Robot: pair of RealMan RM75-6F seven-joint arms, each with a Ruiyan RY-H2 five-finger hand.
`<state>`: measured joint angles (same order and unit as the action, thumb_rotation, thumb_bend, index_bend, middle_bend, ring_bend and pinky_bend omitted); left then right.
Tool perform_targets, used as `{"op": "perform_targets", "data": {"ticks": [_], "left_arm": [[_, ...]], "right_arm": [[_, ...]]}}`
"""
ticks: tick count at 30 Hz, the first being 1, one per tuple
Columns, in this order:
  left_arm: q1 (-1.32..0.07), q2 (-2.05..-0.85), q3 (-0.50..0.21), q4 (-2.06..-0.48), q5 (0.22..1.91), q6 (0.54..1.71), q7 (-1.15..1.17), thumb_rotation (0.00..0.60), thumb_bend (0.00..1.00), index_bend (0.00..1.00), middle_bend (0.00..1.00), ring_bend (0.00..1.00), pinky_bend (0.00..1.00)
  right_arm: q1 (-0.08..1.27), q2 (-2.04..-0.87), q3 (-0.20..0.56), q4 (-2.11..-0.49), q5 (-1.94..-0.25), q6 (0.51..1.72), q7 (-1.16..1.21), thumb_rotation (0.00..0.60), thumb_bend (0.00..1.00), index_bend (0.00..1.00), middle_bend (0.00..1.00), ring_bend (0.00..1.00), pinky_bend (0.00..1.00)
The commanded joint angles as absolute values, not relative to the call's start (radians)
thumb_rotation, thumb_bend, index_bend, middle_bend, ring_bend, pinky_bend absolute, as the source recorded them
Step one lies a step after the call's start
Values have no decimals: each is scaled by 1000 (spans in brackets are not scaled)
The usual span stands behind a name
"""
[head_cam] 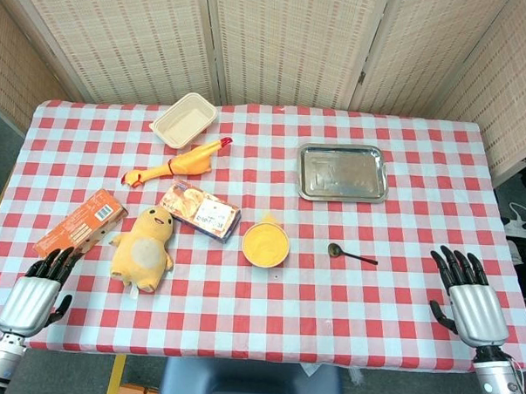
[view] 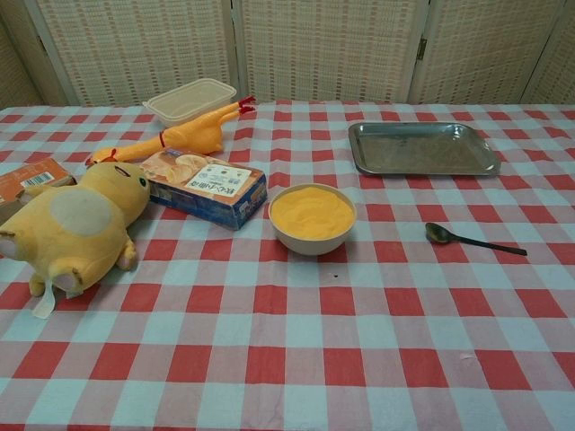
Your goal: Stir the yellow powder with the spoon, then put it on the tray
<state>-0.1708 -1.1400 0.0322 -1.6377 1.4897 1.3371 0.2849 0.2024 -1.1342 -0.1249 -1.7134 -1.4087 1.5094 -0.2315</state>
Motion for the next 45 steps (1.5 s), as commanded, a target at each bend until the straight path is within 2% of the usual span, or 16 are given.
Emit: {"op": "perform_targets", "data": {"ticks": [1,2,4,7,9,15,20,23,32,41,45], "left_arm": [[-172,-1136,30,-1637,1479,1328,274,600,456,0,0,0,199],[-173,-1135,28,-1637,1474,1325,268,600,456,0,0,0,199],[-176,-1131,26,-1635,1471,1318,255,600,456,0,0,0,199],[-183,-1124,27,-1633,1476,1306,236,600,459,0,0,0,199],[-186,-1119,30,-1631,1479,1299,222,600,466,0,0,0,199],[-188,-1100,37,-1621,1478,1281,171,600,466,0,0,0,200],[-191,-1088,38,-1615,1479,1273,137,600,467,0,0,0,199],[-193,-1086,40,-1612,1481,1267,125,600,466,0,0,0,200],[-202,-1089,41,-1602,1476,1246,116,600,467,0,0,0,200],[-205,-1090,42,-1600,1474,1239,113,600,466,0,0,0,200],[-206,-1091,44,-1599,1475,1237,114,600,474,0,0,0,200]], "right_arm": [[204,-1177,-82,-1688,-1379,1489,-199,600,295,44,0,0,20],[212,-1203,-52,-1678,-1357,1477,-190,600,295,67,0,0,20],[244,-1243,-5,-1653,-1321,1435,-190,600,315,174,0,0,21],[329,-1294,75,-1629,-1217,1306,-263,600,381,300,0,0,21],[388,-1337,121,-1615,-1151,1236,-331,600,383,361,0,0,21],[523,-1448,182,-1584,-979,1116,-569,600,383,397,0,0,20],[580,-1545,196,-1541,-883,1109,-681,600,374,407,0,0,21],[593,-1584,188,-1519,-854,1106,-706,600,333,401,0,0,21],[590,-1633,151,-1467,-846,1125,-718,600,266,346,0,0,21],[583,-1659,145,-1423,-846,1125,-694,600,266,445,1,0,20],[587,-1671,147,-1396,-844,1114,-686,600,271,454,2,0,20]]}}
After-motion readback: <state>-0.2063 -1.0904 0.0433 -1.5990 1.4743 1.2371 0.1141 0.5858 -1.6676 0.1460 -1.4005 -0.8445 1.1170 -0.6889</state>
